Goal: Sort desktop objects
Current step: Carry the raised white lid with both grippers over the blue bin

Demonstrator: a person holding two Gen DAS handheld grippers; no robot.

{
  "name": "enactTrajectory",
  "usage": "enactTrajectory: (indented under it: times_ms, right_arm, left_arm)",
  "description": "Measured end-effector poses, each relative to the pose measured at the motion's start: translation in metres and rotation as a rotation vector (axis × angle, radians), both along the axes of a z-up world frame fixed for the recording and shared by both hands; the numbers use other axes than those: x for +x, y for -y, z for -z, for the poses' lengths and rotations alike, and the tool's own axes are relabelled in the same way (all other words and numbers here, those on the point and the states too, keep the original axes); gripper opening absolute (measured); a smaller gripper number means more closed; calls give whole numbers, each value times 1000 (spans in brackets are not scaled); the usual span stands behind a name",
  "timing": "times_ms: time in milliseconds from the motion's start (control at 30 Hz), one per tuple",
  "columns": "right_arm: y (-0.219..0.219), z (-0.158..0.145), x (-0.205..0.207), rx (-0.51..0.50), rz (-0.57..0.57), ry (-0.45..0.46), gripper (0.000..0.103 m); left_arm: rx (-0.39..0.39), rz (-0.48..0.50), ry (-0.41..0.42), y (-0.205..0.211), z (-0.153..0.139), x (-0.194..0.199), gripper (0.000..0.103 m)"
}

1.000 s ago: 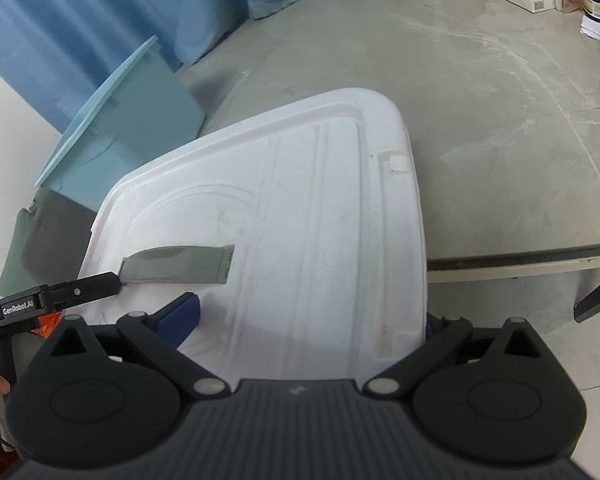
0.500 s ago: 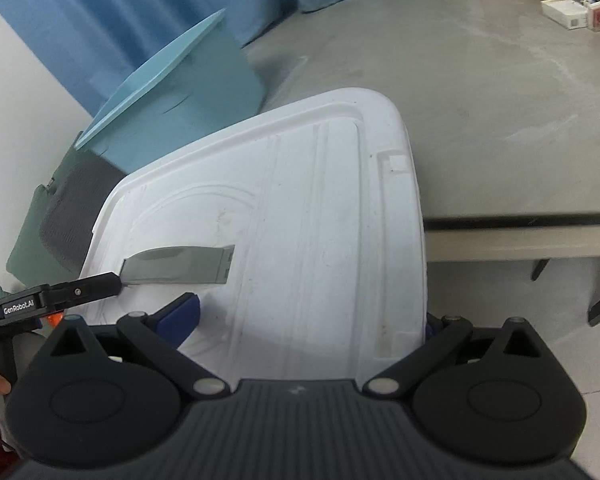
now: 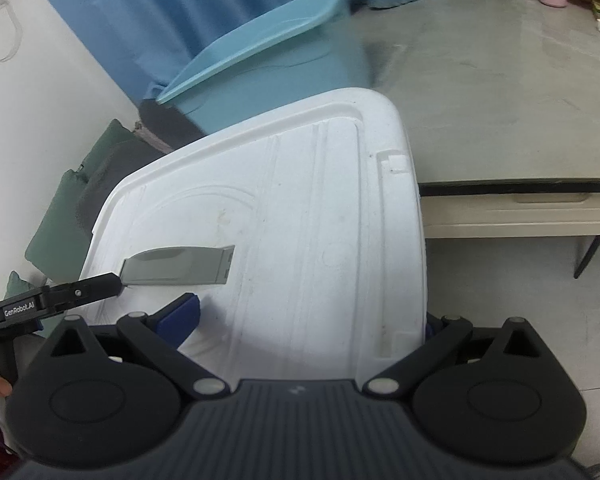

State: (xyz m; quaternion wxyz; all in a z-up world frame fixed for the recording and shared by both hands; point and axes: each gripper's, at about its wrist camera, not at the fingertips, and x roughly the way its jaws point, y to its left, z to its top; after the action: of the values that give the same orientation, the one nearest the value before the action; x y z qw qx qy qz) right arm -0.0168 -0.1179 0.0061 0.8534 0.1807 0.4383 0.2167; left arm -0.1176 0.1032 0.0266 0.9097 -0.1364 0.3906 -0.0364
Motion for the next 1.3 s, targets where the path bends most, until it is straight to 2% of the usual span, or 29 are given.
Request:
enactTrajectory:
  times_ms: [300,633,900,1300]
  right_arm:
    - [-49,-9,-22,6,19,18,101]
    - [-57,-29,-27,-18,48,31,101]
    - [-64,-43,7,-13,51,50,101]
    - [-55,-61,74,14,69,104,101]
  left_arm:
    - [4,16,11,-58,-7,-21,103]
    - [-21,45,19,-69,-18,-7,103]
    - [-21,50,33,-70,-32,24,103]
    - [15,74,84,-59,-69,103,103]
